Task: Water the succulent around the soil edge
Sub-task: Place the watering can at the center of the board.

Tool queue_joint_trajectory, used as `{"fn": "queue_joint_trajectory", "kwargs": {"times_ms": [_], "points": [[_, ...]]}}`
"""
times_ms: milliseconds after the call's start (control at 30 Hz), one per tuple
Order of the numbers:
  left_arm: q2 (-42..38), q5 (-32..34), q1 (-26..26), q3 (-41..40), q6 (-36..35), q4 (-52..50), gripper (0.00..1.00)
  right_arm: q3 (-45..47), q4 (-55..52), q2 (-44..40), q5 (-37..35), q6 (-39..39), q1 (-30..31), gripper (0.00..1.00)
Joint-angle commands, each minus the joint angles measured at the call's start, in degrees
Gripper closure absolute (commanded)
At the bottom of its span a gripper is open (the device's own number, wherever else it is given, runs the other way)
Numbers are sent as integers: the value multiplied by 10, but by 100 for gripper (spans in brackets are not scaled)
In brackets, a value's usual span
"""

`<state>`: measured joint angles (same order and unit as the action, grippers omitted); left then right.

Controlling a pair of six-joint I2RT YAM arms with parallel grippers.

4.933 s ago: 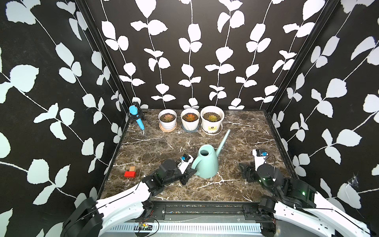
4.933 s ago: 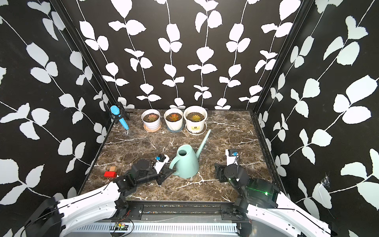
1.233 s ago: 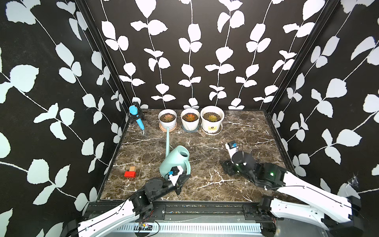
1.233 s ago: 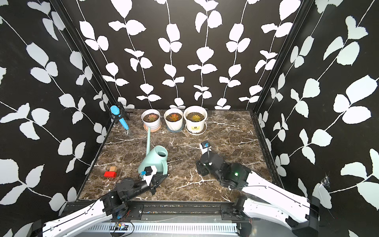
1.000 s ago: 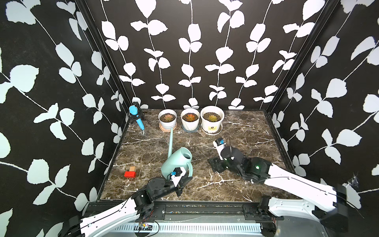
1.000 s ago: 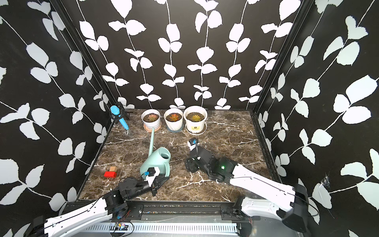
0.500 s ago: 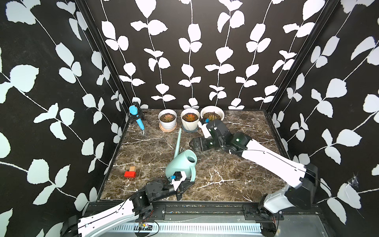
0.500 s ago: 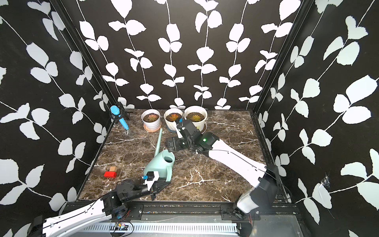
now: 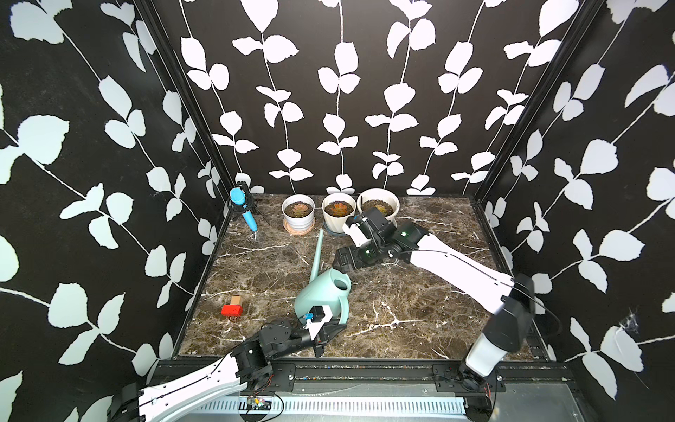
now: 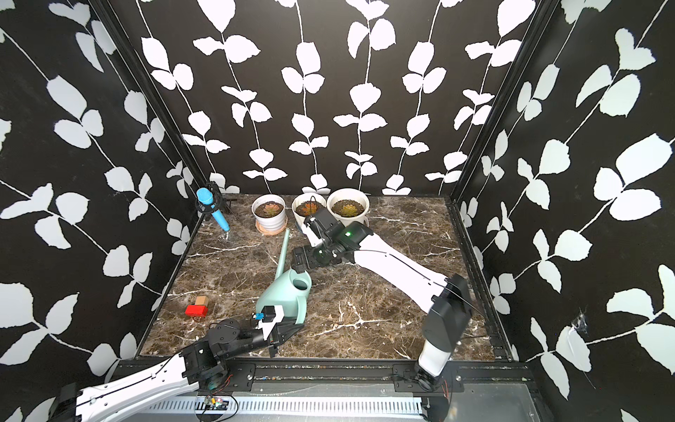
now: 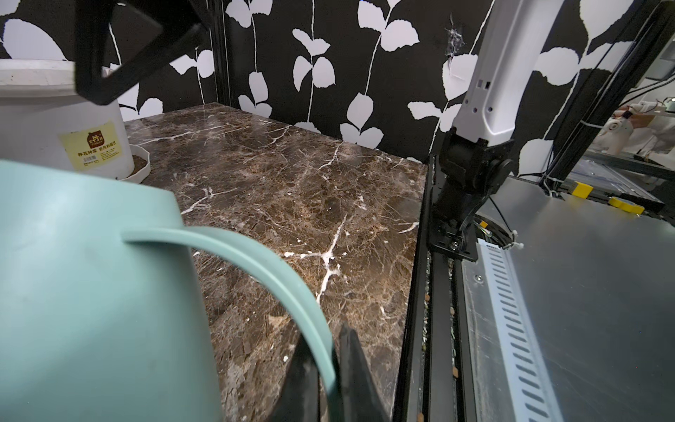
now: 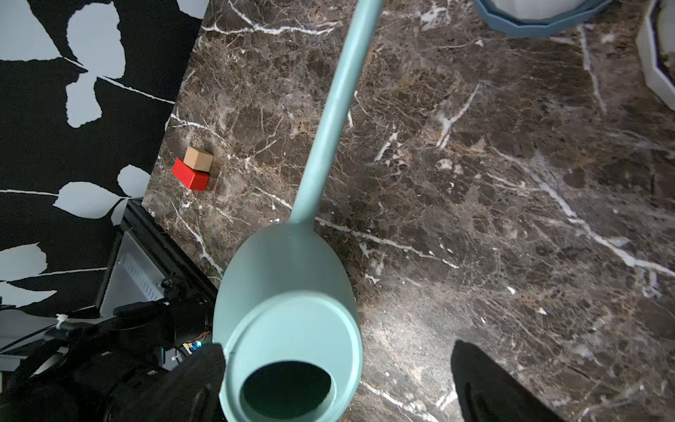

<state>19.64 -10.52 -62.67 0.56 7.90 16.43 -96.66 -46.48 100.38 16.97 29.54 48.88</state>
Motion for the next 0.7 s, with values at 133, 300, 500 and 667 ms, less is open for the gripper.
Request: {"fn": "queue_joint_trajectory", "kwargs": {"times_ms": [133,300,500,667], "points": [[4,-4,-5,-19,-25,28,100,-56,-64,28,116,-31,-12,0],[4,1,-5,-19,-30,27,100,-32,-81,10,143,-41,-12,0],[6,1,-5,-19,-33,26,100,7,-65,-3,157,-29,-6,1],[-2,4,-5,-19,-34,21,100,17,-58,6,149,-14,-4,0]]}}
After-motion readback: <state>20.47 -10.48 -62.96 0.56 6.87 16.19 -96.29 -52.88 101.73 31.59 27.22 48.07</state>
